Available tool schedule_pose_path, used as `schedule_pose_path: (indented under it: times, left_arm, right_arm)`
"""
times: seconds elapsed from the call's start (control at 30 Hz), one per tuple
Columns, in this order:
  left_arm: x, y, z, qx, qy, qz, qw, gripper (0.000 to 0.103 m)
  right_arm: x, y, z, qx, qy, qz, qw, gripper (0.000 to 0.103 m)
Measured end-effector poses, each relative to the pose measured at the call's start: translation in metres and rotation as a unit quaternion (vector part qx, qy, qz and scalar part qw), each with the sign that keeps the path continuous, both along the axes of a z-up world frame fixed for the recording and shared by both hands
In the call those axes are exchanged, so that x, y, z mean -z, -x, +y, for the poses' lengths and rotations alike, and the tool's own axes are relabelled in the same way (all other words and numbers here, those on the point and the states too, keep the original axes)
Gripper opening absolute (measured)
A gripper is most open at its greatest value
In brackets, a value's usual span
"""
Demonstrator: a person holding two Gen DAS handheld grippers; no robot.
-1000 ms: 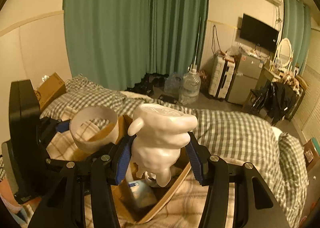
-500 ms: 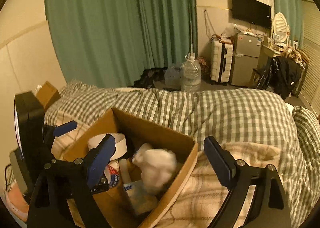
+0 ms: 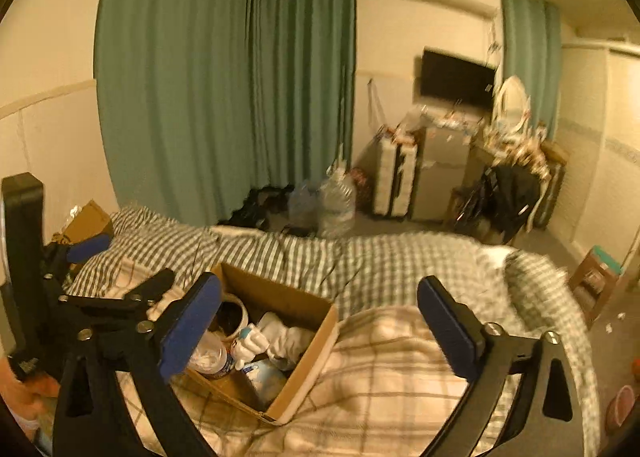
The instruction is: Organize objects
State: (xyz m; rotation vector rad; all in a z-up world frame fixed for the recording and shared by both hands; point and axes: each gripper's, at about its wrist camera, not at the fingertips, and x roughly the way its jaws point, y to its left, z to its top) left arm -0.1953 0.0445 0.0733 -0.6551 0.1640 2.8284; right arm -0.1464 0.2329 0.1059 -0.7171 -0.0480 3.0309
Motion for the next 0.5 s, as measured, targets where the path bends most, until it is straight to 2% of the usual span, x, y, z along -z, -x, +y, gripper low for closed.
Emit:
schedule_pose_path:
  times: [0.13, 0.23, 0.37, 0.5]
  left_arm:
    - [-0.024, -0.035, -0.021, -0.012, -0.023, 0.021, 0.9994, 0.103]
    - [-0.026, -0.056, -0.039, -0.03, -0.046, 0.026, 0.9982, 0.103]
    - [-0.013, -0.082, -0.064, -0.043, -0.08, 0.038, 0.9951, 0.103]
    - [0.015, -0.093, -0.076, -0.073, -0.065, 0.048, 0.994, 0.103]
  right_arm:
    - [-0.029, -0.037, -0.011, 0.019, -0.024, 0.036, 0.999, 0.103]
    - [-0.036, -0.063, -0.022, 0.028, -0.027, 0.057, 0.998, 0.103]
    - [-0.023, -0.085, -0.035, 0.025, -0.016, 0.065, 0.997, 0.103]
    - [0.008, -0.092, -0.048, 0.037, -0.016, 0.085, 0.996, 0.103]
